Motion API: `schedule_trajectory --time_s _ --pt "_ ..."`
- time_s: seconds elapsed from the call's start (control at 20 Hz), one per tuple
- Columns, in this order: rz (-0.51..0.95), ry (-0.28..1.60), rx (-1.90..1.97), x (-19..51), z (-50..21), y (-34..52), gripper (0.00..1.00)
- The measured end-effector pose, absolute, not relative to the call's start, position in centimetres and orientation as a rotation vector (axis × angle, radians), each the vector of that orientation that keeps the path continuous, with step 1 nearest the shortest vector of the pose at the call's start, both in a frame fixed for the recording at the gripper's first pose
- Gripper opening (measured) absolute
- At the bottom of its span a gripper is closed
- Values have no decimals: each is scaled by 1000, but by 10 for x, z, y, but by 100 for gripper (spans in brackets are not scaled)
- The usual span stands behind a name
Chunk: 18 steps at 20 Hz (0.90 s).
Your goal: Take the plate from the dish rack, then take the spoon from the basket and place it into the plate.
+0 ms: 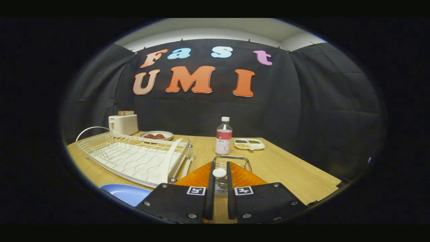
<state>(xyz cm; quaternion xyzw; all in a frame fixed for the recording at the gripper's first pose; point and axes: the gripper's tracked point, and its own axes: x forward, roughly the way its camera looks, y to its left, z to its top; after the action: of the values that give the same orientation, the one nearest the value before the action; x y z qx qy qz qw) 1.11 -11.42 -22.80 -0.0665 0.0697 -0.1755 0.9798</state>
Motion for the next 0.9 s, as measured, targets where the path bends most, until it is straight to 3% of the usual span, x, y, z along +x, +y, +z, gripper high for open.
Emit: schedule_trajectory --time_s 0.4,0.9 --pt "-324 124 -64 1 -191 -116 12" --pt "-177 130 -97 -59 -125 -74 11"
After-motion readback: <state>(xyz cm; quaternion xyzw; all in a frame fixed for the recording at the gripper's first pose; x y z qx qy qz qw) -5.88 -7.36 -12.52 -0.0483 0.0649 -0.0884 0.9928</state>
